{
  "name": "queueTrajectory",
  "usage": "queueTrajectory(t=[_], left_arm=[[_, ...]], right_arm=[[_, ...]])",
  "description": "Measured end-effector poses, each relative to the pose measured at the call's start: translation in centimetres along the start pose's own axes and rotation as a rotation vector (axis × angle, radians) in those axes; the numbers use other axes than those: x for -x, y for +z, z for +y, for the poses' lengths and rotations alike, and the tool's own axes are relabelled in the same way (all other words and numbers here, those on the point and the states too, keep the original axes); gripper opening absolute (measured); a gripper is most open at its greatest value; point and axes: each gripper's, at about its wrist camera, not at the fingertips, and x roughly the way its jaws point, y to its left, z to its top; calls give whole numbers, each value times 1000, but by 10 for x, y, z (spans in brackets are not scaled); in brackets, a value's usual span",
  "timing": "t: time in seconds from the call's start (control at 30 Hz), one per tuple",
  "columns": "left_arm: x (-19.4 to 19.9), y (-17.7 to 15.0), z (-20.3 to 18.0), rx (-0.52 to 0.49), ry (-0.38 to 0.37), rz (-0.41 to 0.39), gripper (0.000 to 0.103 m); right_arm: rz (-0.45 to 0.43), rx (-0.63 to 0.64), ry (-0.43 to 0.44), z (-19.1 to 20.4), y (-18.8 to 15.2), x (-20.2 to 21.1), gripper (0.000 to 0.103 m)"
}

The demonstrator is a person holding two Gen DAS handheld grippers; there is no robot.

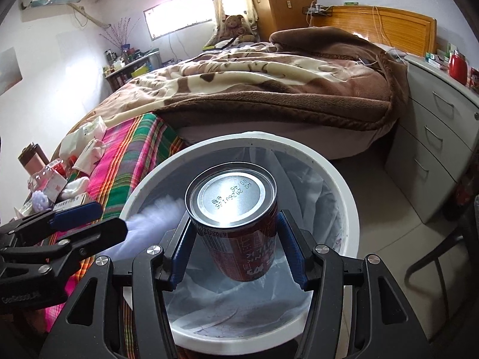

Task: Collect trash
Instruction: 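Open the left tool over the bin while the right tool drops the can into it, then move both tools back over the trash on the bed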

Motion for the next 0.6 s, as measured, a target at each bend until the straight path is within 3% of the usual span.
queueTrajectory(t=[0.03, 0.07, 0.37, 0.6], left_arm=[[-1, 1, 2, 5, 0, 2, 65], [1, 1, 4, 10, 2, 2, 65], [26, -7, 23, 43, 26, -34, 71], [64, -17, 56, 85, 87, -98, 75]], right_arm=[[-10, -4, -3, -1, 0, 2, 72], [-15, -7, -5, -1, 0, 4, 73], [-51, -11, 19, 11, 6, 14, 73], [-83, 22, 71, 39, 6, 21, 73]])
